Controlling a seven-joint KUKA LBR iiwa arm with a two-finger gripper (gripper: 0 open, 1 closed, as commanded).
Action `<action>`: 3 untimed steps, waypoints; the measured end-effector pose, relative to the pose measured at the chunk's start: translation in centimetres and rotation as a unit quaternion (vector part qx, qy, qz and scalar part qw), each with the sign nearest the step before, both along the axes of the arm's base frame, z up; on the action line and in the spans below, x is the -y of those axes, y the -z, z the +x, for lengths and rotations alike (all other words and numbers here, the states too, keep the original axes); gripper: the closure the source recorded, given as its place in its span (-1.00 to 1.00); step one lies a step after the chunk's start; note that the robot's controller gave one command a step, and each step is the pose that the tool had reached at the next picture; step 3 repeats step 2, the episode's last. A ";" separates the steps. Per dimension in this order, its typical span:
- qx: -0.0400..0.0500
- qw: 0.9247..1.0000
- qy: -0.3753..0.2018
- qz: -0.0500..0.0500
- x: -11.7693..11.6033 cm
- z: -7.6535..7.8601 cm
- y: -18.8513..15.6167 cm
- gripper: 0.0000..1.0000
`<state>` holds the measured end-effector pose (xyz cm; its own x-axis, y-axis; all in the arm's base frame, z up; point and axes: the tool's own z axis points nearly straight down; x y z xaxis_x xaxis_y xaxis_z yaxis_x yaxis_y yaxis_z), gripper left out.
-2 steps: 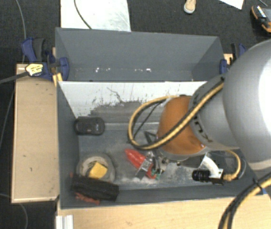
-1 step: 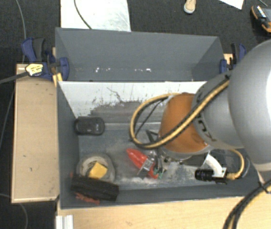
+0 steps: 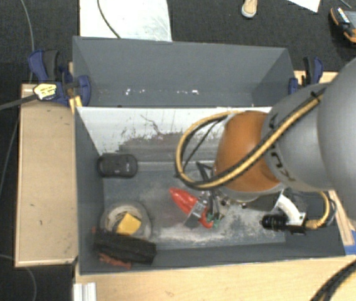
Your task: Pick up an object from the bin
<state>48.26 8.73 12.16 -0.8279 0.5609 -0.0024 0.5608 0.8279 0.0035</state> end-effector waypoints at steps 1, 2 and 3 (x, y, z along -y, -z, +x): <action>-0.002 1.000 -0.001 0.000 0.0 -0.1 -4.5 1.00; 0.000 1.000 -0.003 0.000 0.0 0.0 -7.0 1.00; 0.000 1.000 -0.003 0.000 0.0 0.0 -7.0 1.00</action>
Offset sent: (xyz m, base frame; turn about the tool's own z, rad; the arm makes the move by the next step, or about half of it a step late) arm -0.0007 -0.0004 0.0756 -0.0017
